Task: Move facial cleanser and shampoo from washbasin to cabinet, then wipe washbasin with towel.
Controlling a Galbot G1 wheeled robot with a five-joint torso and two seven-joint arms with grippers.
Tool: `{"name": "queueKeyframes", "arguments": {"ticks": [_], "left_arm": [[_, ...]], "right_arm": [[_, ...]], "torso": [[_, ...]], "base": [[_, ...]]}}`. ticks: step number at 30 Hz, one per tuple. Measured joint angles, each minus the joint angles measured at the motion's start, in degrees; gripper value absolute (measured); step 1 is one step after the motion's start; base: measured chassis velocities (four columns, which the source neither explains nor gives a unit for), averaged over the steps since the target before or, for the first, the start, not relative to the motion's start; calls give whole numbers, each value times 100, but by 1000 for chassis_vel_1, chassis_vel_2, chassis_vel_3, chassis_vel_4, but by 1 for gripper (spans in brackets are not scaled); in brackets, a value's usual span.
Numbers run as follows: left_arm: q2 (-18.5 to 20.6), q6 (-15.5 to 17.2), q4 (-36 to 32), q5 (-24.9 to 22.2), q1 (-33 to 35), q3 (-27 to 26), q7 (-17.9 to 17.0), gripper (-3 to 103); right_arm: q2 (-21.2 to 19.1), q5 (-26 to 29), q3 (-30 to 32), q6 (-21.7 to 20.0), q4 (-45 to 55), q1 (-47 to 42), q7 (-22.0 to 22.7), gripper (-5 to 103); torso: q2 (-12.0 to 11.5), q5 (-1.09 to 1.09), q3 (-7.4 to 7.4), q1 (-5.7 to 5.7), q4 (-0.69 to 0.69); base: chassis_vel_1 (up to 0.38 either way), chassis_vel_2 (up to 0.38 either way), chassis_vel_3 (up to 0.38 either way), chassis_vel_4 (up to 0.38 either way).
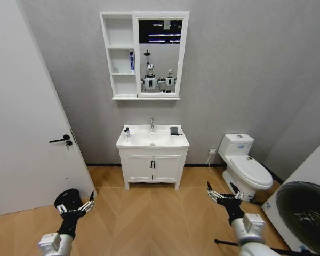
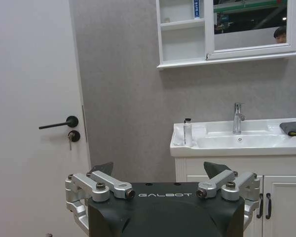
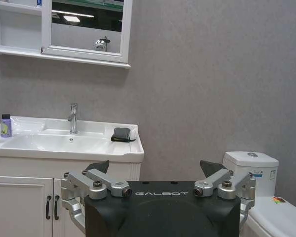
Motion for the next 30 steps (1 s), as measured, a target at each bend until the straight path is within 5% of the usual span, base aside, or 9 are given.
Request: {"name": "queueKeyframes", "arguments": {"ticks": [12, 30], "left_arm": [[15, 21, -130, 9, 27, -12, -5, 100], [-87, 6, -97, 71, -57, 24, -80, 100]], "right_arm": [[33, -11, -30, 0, -12, 0, -2, 100], [-3, -52, -73, 33, -98, 21, -20, 100]], "torso": [[0, 3, 1, 2, 1], [-2, 0, 1, 3, 0]], "base": [[-130, 138, 143, -137], [-305, 306, 310, -310]]}}
